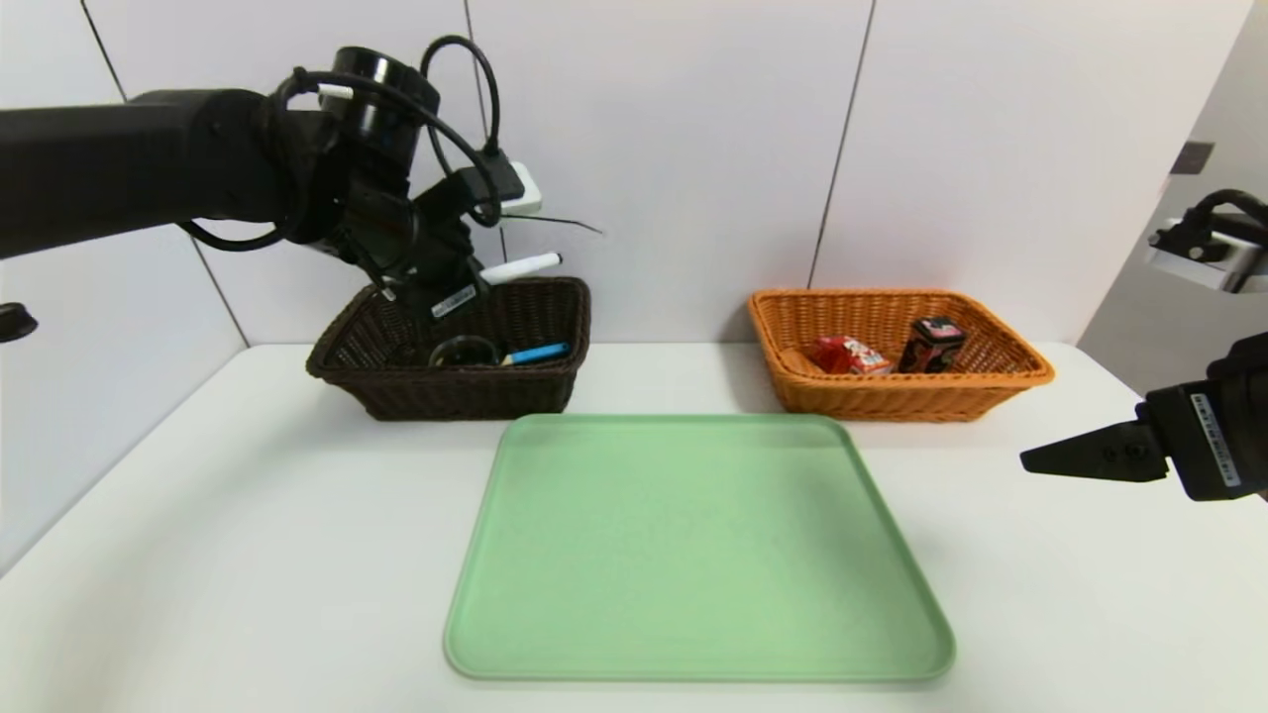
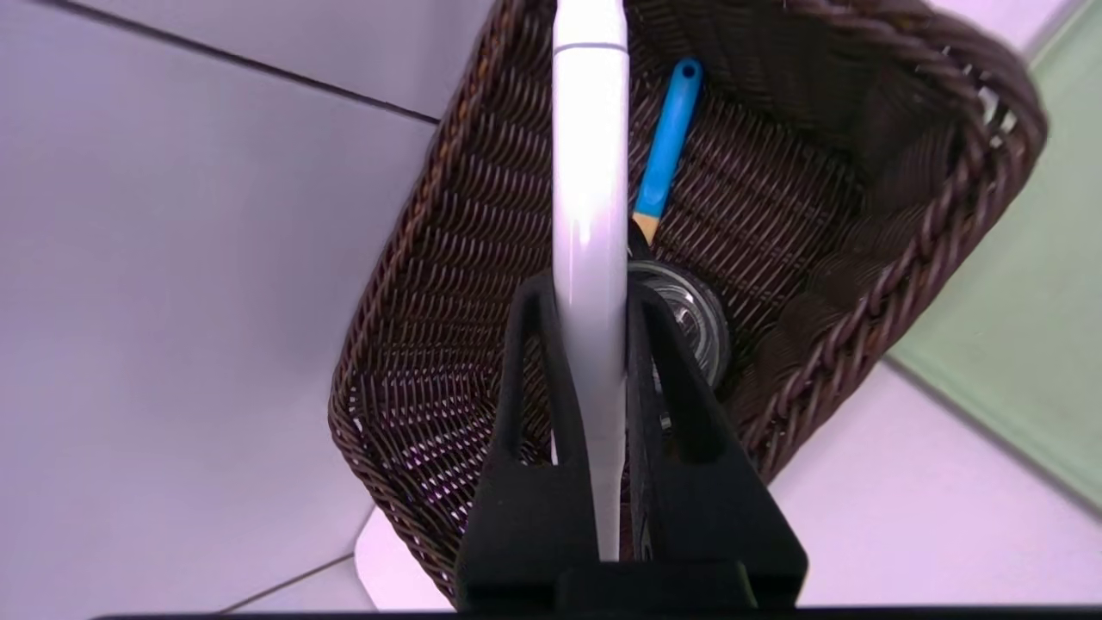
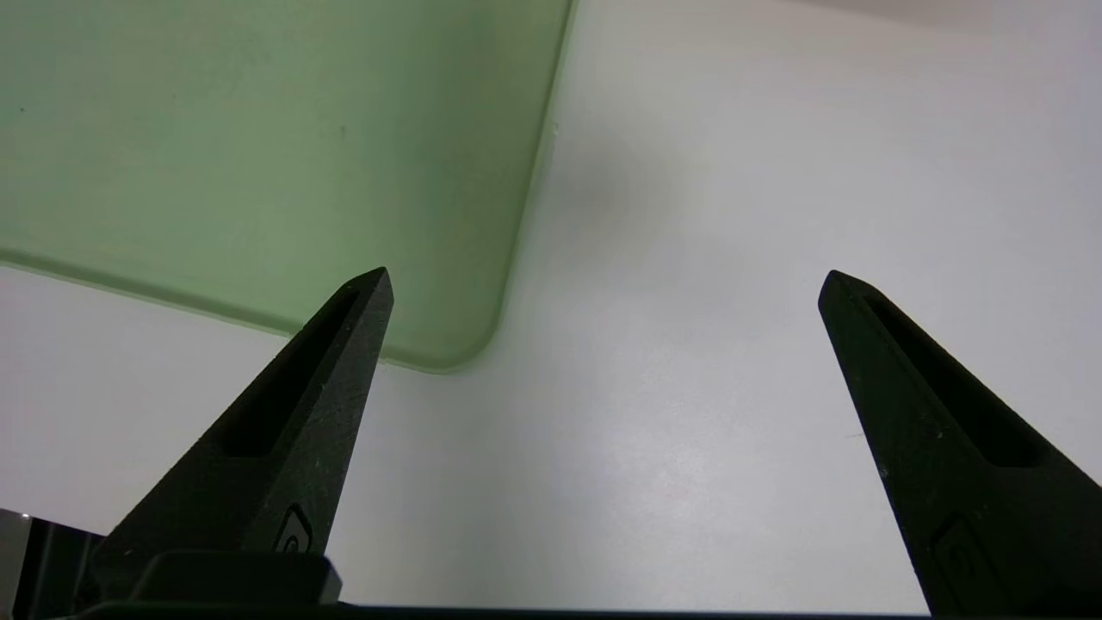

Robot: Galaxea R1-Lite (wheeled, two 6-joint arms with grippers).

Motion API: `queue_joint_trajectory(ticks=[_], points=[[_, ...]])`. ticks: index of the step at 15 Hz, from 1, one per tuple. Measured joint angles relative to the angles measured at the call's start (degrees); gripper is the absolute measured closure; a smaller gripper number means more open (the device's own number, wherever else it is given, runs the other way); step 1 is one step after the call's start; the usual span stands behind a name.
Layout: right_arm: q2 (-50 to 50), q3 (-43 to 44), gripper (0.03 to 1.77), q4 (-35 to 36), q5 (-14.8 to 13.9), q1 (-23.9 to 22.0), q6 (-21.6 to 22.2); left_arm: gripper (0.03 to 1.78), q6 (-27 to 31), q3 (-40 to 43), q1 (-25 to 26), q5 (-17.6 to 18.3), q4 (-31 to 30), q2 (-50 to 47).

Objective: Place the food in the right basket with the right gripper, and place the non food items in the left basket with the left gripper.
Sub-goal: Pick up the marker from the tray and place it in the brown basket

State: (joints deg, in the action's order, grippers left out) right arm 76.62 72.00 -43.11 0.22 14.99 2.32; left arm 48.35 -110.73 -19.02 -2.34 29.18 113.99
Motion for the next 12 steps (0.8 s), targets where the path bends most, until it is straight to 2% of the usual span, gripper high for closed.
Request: queue_joint_trajectory(ticks=[3,8,12], points=[[-0.2,-0.4,0.09,0.0,0.0,-0.1,0.0,1.64,1.8,-0.1,1.4,-0.4,-0.1,3.0],[-0.3,-0.7,0.09,0.0,0.2,-0.3,0.0,1.64,1.8,-0.1,2.6,-0.8,-0.3,6.5],[-0.3,-0.9,0.09,0.1,0.2,-0.4,0.1,1.64,1.6,-0.1,3.0,-1.6,-2.6,8.1]])
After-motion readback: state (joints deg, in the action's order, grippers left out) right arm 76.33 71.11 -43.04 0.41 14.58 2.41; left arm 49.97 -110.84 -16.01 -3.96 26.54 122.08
